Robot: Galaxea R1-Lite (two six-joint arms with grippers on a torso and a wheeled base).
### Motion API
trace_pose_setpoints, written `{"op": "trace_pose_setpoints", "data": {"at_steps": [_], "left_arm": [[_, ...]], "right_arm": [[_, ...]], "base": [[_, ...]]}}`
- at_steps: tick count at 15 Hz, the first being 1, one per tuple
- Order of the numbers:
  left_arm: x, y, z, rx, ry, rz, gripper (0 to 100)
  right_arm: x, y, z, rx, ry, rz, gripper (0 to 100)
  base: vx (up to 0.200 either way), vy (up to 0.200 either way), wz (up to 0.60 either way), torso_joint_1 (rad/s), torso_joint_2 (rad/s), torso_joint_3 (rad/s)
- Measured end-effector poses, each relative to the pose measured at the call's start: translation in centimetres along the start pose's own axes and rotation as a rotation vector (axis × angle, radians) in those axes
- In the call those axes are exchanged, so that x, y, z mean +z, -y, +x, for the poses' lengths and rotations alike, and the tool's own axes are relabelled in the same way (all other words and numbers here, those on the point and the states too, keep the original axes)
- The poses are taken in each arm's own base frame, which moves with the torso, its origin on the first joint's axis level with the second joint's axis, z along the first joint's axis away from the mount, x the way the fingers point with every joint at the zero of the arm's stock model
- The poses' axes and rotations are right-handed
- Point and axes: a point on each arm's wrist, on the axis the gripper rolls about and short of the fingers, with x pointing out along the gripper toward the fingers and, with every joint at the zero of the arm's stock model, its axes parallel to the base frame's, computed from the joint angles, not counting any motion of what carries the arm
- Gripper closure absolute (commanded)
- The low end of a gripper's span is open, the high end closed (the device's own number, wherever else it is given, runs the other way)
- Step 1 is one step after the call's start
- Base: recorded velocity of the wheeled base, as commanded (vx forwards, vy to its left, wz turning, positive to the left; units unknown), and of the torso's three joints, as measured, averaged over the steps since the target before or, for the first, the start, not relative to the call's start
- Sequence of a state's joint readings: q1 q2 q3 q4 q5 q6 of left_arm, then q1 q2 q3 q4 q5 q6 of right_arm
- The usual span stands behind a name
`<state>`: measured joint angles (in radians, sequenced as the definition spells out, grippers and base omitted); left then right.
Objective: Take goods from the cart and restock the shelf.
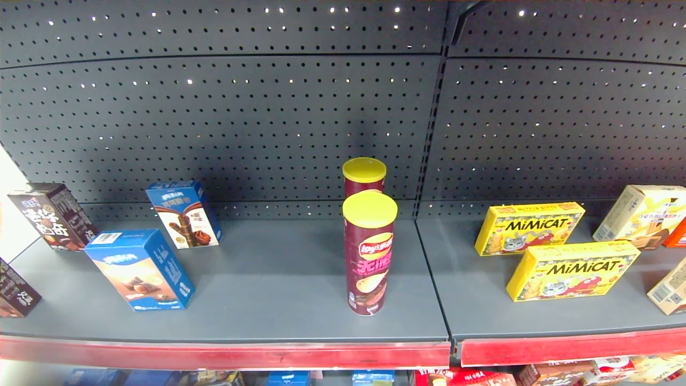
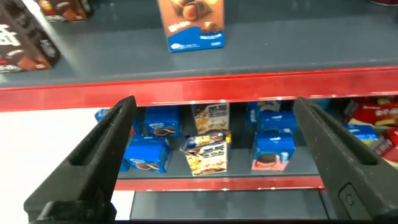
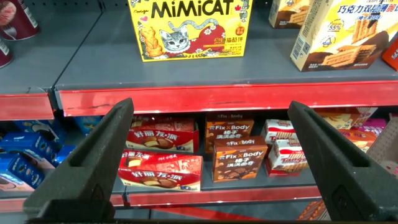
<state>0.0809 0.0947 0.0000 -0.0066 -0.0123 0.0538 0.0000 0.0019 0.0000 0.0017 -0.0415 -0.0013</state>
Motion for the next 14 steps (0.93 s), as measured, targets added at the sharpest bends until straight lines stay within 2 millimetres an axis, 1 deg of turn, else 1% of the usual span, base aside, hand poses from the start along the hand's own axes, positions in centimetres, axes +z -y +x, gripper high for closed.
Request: {"op": "trace_pose_setpoints", "data": {"at_steps": [1,3,14], "left_arm": [[0.01,-0.11,-0.01,0.047,0.0,-0.012,0],[0.0,-0.18,-0.01,0.082,0.0,-0.085,0],[-0.01,-0.19,0.0,0.084,-0.002,-0.077,0]], "right_arm": [[0.0,0.0,0.0,0.0,0.0,0.0,0],[0.0,0.0,0.0,0.0,0.0,0.0,0],[0.0,0.0,0.0,0.0,0.0,0.0,0]], "base": [[0.0,0.0,0.0,0.0,0.0,0.0],[0.0,0.0,0.0,0.0,0.0,0.0],[0.0,0.0,0.0,0.0,0.0,0.0]]}}
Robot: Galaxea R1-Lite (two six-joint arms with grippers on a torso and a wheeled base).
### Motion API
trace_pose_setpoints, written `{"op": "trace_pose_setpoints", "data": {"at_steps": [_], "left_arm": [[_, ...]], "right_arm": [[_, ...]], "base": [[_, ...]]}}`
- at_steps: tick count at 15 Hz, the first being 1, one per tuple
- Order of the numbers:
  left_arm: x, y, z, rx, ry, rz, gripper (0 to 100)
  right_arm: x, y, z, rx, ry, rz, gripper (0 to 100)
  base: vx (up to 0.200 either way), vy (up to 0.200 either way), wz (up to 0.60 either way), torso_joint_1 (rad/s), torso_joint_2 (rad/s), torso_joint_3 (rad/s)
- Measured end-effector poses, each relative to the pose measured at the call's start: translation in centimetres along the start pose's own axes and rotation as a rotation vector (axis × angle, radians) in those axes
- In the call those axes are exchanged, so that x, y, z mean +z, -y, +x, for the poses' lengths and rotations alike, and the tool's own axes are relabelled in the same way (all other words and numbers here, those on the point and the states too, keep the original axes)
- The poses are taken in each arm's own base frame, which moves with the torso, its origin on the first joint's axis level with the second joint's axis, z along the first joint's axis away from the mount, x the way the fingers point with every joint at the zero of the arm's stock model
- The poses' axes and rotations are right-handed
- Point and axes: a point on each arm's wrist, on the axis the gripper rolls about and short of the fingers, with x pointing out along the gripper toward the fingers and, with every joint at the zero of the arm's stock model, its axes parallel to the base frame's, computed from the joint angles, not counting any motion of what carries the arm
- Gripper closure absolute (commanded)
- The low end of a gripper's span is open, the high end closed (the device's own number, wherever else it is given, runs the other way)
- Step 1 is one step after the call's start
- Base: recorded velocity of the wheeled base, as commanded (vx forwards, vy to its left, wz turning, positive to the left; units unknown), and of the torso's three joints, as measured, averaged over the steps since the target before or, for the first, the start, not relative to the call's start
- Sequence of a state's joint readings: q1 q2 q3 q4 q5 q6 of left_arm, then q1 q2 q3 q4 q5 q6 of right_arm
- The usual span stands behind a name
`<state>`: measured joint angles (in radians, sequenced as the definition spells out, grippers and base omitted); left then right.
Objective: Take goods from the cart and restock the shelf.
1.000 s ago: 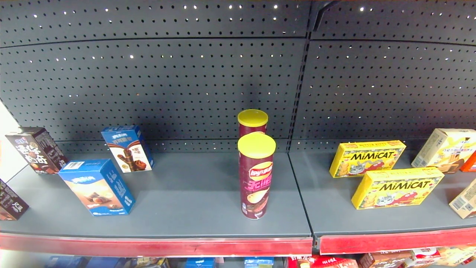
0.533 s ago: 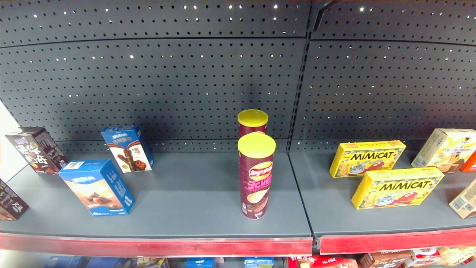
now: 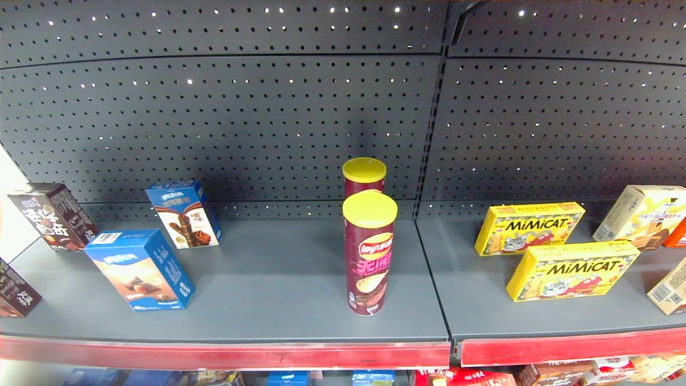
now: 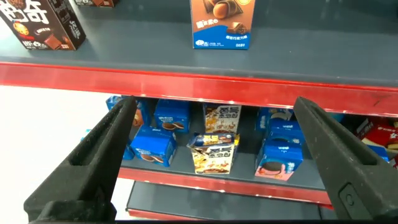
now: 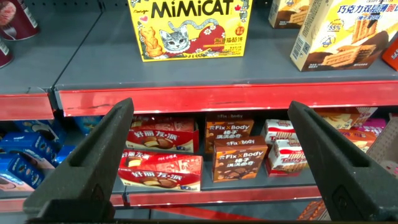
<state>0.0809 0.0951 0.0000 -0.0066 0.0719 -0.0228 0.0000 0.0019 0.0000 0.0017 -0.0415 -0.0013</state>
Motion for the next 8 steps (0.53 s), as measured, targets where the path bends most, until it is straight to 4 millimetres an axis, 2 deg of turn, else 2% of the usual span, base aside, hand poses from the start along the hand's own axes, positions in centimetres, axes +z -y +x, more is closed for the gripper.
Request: {"op": "trace_pose_setpoints", "data": {"at_steps": [3,8], "left_arm": [[0.0,-0.01,0.0,-0.006,0.0,0.0,0],[0.0,-0.22,0.06,-0.145,-0.004,0.011,0]], "right_arm": [[0.0,0.0,0.0,0.0,0.0,0.0,0],[0.0,0.0,0.0,0.0,0.0,0.0,0]], "base": [[0.0,0.0,0.0,0.0,0.0,0.0],[0.0,0.0,0.0,0.0,0.0,0.0]]}}
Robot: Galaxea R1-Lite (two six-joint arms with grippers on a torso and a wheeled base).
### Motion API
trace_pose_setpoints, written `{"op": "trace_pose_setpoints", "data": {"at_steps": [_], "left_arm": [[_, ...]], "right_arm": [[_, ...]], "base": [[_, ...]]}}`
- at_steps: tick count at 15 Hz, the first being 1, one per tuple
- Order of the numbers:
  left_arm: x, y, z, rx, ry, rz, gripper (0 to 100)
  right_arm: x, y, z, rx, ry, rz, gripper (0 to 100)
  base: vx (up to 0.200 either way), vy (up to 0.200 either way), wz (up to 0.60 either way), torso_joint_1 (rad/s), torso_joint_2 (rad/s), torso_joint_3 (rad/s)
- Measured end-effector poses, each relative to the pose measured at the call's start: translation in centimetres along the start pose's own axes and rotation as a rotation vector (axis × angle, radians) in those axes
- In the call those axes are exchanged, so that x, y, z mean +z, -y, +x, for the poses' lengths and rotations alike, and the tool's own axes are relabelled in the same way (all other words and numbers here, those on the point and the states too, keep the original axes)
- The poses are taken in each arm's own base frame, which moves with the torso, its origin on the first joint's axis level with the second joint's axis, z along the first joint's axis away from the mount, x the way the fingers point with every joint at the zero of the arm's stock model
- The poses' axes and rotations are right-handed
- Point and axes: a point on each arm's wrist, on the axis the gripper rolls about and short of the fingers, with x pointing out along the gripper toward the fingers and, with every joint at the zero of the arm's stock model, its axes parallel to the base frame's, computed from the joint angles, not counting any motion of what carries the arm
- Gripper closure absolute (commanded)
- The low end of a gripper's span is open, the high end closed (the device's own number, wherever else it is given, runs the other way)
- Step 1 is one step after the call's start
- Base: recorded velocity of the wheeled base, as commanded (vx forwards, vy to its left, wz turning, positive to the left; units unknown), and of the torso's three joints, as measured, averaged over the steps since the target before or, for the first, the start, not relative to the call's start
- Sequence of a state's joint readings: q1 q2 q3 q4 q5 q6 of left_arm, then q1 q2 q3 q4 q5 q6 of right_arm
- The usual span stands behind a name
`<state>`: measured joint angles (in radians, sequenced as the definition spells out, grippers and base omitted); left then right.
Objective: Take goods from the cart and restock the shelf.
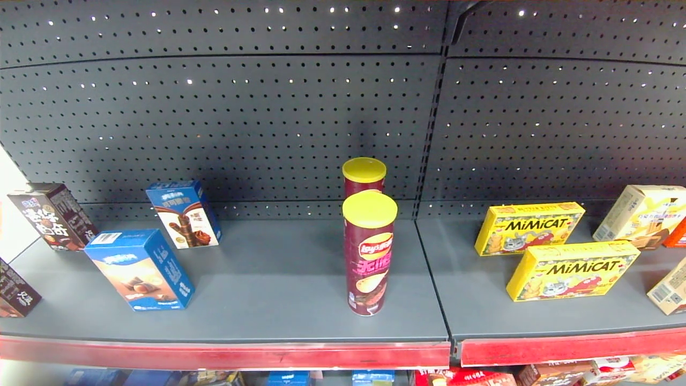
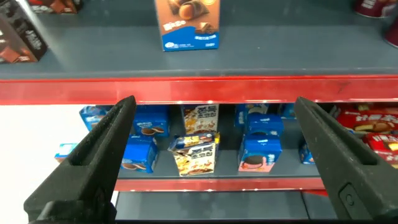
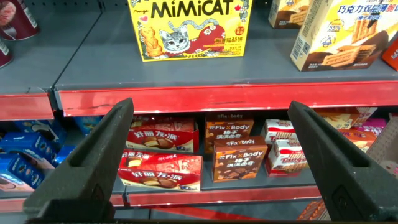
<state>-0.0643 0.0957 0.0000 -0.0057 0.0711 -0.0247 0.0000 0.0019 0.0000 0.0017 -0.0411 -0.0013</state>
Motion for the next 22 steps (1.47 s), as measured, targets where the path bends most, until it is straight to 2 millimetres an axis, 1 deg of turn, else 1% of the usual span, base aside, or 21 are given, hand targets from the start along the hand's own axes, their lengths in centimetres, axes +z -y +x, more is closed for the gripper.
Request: {"op": "trace_pose_setpoints", "data": {"at_steps": [3,8,17,22], "left_arm": [[-0.07,0.09,-0.24,0.059,0.031,-0.007,0],[-0.19,0.1,-0.62,0.062,0.083,-0.009,0],[-0.23,0.09,-0.68,0.061,0.09,-0.009,0],[-0.24,0.17,-0.69,0.032,0.09,0.085,0]], "right_arm": [[0.0,0.0,0.0,0.0,0.0,0.0,0],[0.0,0.0,0.0,0.0,0.0,0.0,0],[0.0,0.0,0.0,0.0,0.0,0.0,0],[0.0,0.0,0.0,0.0,0.0,0.0,0]], "base": [[0.0,0.0,0.0,0.0,0.0,0.0],[0.0,0.0,0.0,0.0,0.0,0.0],[0.0,0.0,0.0,0.0,0.0,0.0],[0.0,0.0,0.0,0.0,0.0,0.0]]}}
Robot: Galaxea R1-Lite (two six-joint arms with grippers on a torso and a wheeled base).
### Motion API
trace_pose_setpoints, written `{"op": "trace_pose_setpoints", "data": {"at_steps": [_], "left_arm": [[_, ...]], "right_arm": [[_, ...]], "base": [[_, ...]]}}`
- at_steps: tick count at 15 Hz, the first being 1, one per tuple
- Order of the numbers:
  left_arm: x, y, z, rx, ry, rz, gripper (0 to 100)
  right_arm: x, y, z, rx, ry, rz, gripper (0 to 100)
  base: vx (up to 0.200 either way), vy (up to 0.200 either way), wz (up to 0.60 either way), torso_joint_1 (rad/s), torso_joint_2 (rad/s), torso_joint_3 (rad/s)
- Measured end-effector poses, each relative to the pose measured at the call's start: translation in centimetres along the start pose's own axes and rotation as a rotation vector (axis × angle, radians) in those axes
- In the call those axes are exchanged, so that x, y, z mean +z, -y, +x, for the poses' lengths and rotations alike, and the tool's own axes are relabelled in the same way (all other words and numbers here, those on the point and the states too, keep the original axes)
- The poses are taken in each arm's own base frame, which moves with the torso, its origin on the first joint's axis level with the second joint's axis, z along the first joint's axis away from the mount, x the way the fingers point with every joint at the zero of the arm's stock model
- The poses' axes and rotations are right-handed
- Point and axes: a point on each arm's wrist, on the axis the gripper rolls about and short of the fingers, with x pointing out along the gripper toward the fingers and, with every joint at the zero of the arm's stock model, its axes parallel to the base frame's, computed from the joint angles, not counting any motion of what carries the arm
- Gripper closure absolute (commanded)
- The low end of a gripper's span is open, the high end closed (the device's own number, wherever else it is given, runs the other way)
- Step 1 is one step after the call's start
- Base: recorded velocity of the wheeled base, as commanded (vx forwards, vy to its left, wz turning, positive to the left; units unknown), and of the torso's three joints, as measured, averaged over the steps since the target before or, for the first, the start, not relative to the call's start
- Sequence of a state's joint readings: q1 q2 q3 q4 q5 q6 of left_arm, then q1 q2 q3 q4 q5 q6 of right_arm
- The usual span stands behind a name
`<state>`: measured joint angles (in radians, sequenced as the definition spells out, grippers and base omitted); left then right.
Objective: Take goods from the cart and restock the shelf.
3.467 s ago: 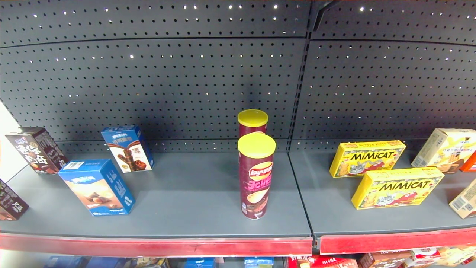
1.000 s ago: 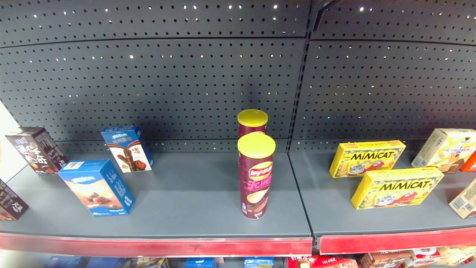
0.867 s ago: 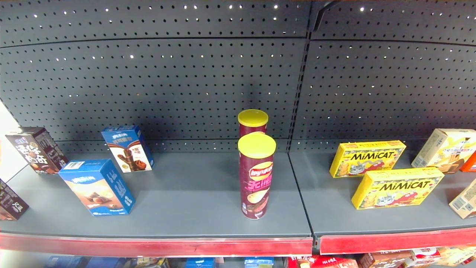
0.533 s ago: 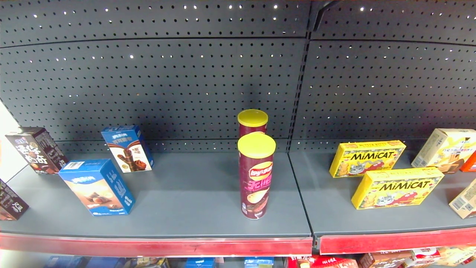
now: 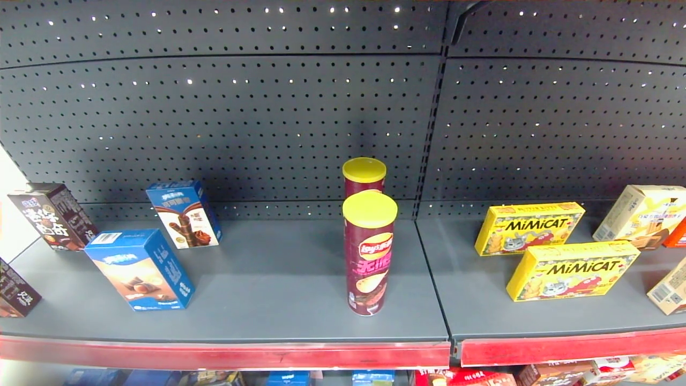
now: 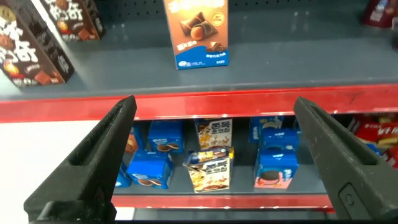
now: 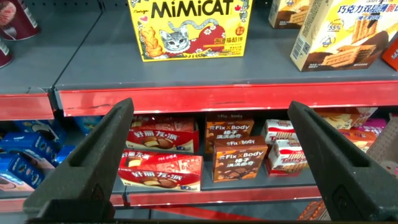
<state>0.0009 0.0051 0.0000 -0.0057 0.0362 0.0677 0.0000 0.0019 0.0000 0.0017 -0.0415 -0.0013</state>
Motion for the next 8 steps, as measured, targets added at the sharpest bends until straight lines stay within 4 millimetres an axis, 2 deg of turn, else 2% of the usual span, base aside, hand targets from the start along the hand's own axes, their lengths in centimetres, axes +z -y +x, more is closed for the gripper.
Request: {"op": "trace_pose_setpoints", "data": {"at_steps": [8], "left_arm": [[-0.01,0.03,0.0,-0.015,-0.001,-0.015,0]], "right_arm": [[0.0,-0.01,0.0,0.003,0.0,-0.003,0]], "base": [[0.0,0.0,0.0,0.0,0.0,0.0]]}}
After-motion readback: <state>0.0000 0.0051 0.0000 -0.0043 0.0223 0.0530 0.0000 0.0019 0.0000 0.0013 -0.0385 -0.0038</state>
